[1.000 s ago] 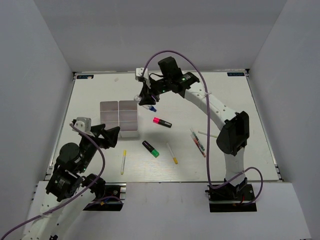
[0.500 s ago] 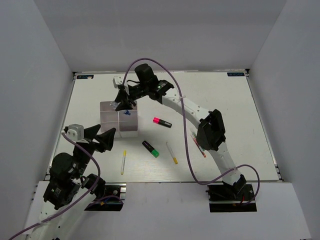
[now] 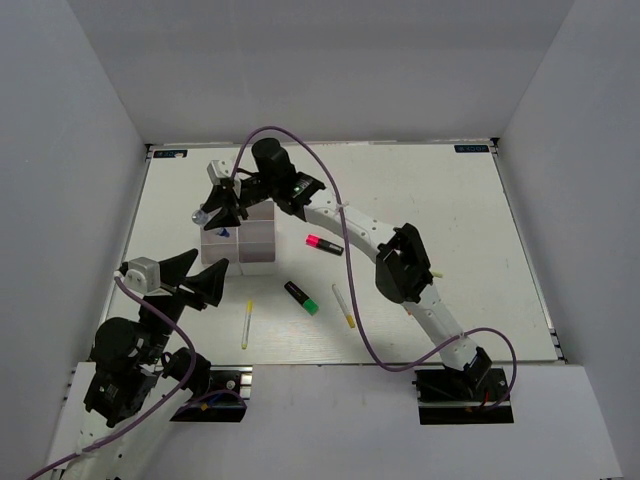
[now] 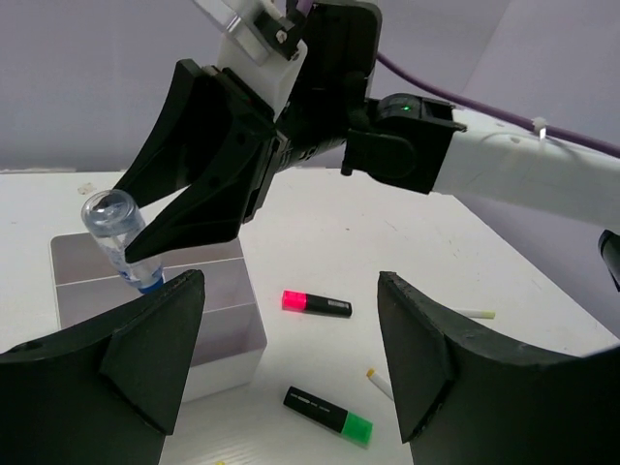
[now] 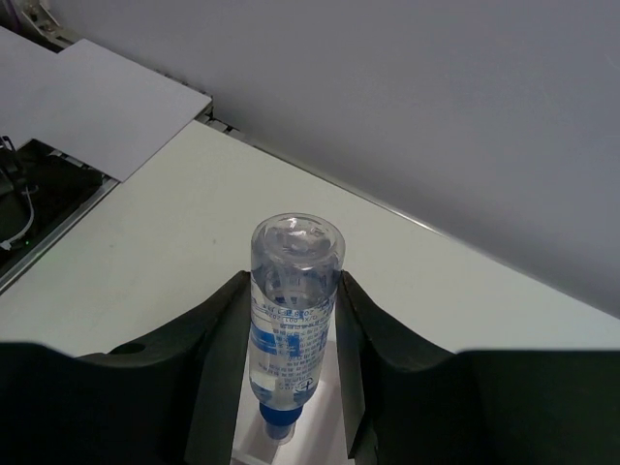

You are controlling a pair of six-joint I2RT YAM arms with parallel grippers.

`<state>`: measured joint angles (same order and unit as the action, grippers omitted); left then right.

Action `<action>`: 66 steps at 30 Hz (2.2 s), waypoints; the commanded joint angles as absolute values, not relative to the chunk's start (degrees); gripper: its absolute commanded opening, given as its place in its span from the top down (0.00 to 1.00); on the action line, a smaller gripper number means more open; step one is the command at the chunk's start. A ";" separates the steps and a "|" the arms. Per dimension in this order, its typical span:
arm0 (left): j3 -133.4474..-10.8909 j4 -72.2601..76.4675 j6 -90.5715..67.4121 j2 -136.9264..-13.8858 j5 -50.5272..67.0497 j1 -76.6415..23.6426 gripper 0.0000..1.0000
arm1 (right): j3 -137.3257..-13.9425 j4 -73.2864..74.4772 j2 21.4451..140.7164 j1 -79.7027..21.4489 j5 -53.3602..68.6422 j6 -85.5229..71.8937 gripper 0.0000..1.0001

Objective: Sort the stationery into containers
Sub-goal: Place the stationery in the storage box, then pick up the pen from the center of the board.

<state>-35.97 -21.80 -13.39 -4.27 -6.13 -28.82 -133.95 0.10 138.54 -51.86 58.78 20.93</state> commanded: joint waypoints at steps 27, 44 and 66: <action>-35.60 -21.27 -12.57 -4.92 -5.01 -28.48 0.18 | -131.31 -16.79 146.34 -49.48 61.87 21.71 0.78; -35.60 -21.27 -12.57 -5.45 -4.48 -28.48 0.18 | -129.90 -8.79 143.09 -49.13 61.61 26.45 0.38; -35.77 -20.13 -18.19 -21.95 1.66 -28.48 0.22 | -101.54 16.79 108.65 -38.50 27.25 30.76 1.00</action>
